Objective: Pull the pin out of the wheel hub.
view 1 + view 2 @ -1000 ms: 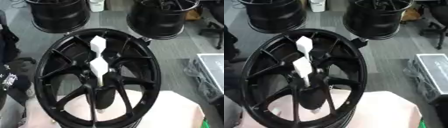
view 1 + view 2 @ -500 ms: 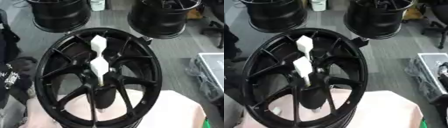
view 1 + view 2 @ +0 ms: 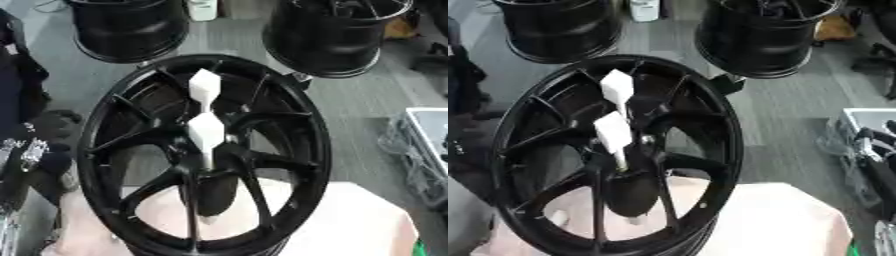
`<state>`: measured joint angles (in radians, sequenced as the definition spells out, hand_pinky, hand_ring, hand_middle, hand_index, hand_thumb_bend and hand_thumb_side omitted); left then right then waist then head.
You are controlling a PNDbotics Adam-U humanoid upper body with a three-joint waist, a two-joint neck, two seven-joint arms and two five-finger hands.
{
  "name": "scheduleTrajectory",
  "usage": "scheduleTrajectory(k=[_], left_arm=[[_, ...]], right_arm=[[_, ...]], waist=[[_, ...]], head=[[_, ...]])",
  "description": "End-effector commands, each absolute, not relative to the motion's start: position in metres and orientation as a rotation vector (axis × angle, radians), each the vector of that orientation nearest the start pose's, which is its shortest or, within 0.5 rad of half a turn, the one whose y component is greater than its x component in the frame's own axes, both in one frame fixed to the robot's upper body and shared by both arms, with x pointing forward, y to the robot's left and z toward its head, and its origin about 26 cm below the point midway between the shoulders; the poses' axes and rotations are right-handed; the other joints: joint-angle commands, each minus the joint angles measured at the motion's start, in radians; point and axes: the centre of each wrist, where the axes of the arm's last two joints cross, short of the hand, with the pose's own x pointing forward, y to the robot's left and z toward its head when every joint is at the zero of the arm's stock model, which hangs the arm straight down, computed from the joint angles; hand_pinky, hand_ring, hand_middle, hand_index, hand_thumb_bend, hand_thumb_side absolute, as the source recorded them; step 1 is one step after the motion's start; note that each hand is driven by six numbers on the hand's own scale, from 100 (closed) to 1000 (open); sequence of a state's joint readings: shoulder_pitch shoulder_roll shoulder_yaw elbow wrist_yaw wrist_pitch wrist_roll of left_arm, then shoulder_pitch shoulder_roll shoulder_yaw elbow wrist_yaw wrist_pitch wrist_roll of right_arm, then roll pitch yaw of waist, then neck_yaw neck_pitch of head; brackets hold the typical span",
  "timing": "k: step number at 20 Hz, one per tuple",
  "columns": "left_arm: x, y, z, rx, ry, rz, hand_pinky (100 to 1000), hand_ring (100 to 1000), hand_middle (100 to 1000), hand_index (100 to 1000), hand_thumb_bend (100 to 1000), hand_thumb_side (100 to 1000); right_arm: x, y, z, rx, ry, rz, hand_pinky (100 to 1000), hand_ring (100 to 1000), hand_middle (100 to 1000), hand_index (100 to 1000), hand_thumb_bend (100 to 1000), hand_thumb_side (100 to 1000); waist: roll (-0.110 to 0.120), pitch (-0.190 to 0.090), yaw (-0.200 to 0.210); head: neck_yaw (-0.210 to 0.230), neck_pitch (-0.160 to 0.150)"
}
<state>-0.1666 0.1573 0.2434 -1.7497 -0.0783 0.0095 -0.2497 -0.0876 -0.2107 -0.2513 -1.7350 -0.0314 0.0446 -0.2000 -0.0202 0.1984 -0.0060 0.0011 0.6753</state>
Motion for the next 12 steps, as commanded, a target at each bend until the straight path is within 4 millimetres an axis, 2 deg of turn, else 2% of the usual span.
scheduleTrajectory(k=[1,12], left_arm=[[0.3062,0.3215,0.104,0.191,-1.887,-0.261,654,717,694,793,515,722],[0.3062,0.3227,0.1029,0.204,-1.876,-0.234,647,708,684,787,509,723]], right_arm=[[0.2888,-0.3438,0.0874,-0.458,-1.824,-0.187,653,699,733,920,146,381],[0.2908,-0.3395,0.0923,-0.438,-1.84,-0.157,652,692,728,914,162,360]], waist=[[0.001,-0.009,0.0],[-0.002,-0.009,0.003]], head=[[0.008,0.004],[0.008,-0.001]])
